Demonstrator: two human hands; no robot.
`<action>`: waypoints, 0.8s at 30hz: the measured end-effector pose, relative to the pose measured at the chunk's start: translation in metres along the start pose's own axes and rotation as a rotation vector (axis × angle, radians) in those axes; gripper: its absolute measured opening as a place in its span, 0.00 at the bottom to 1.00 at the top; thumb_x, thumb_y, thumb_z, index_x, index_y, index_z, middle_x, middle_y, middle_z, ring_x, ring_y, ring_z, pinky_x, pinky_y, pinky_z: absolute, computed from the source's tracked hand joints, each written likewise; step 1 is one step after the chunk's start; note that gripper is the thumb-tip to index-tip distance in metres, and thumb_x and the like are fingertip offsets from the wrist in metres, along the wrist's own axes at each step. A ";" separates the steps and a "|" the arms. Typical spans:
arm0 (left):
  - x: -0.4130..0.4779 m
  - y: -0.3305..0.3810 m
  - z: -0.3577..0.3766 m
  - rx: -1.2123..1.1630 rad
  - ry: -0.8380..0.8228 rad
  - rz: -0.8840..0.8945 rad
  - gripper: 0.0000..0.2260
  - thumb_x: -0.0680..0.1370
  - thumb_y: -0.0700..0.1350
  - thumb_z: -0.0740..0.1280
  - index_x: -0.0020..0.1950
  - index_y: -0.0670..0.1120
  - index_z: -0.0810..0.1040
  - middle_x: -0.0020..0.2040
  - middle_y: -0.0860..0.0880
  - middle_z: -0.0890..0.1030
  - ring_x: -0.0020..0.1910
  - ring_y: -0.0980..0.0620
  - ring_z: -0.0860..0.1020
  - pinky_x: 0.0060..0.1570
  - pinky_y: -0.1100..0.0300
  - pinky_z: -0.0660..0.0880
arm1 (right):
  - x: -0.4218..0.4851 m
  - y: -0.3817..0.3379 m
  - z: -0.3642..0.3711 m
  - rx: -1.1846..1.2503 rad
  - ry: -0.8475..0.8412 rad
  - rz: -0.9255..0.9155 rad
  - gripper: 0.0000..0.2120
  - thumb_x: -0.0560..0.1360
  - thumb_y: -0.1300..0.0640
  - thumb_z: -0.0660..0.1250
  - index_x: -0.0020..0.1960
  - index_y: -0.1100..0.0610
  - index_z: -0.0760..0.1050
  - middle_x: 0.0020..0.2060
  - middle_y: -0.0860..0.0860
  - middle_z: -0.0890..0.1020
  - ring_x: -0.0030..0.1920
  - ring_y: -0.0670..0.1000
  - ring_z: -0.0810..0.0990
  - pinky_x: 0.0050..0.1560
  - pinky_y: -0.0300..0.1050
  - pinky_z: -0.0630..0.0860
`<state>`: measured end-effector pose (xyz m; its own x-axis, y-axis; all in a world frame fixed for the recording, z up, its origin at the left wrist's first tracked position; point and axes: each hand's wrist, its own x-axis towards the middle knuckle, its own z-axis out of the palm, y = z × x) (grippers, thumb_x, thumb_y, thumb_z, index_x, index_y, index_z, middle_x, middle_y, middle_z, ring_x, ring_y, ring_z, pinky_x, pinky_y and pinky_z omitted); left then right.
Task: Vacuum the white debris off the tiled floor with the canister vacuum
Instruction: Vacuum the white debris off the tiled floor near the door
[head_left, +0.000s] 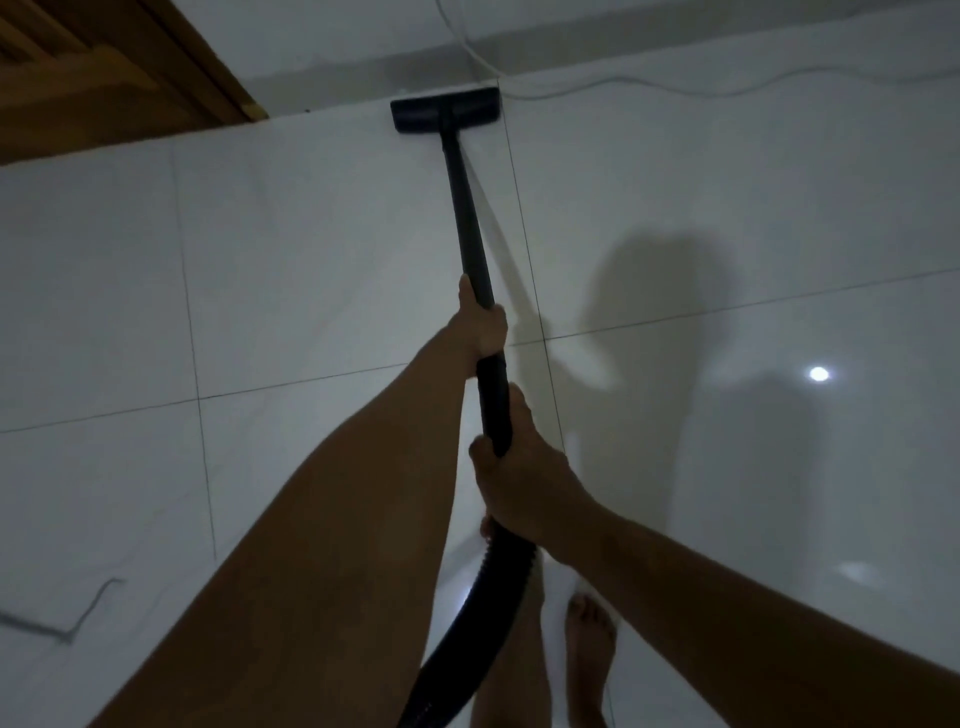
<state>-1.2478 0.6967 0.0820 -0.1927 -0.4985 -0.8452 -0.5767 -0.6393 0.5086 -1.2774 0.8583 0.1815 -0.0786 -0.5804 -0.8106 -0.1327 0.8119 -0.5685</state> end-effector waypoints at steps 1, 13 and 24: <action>0.000 0.001 0.000 -0.015 0.001 0.000 0.33 0.85 0.45 0.56 0.79 0.59 0.35 0.65 0.41 0.73 0.41 0.50 0.72 0.40 0.54 0.75 | 0.000 0.000 0.000 0.020 0.014 -0.010 0.32 0.85 0.53 0.59 0.83 0.40 0.47 0.42 0.50 0.78 0.31 0.46 0.79 0.27 0.36 0.75; 0.009 -0.006 -0.005 -0.028 0.049 0.009 0.31 0.84 0.45 0.56 0.80 0.58 0.41 0.68 0.37 0.72 0.37 0.51 0.71 0.35 0.56 0.74 | 0.000 -0.001 0.015 0.334 0.036 0.108 0.28 0.85 0.44 0.59 0.81 0.34 0.51 0.45 0.55 0.78 0.34 0.49 0.81 0.31 0.41 0.80; -0.014 -0.028 0.005 -0.028 0.055 0.003 0.31 0.84 0.45 0.56 0.80 0.59 0.40 0.60 0.36 0.75 0.36 0.50 0.72 0.34 0.56 0.74 | -0.024 0.017 0.020 0.324 -0.011 0.125 0.25 0.86 0.46 0.58 0.79 0.34 0.54 0.45 0.55 0.78 0.34 0.51 0.80 0.32 0.43 0.79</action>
<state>-1.2334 0.7248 0.0793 -0.1502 -0.5315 -0.8336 -0.5533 -0.6535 0.5165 -1.2575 0.8870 0.1888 -0.0632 -0.4756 -0.8774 0.1980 0.8557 -0.4781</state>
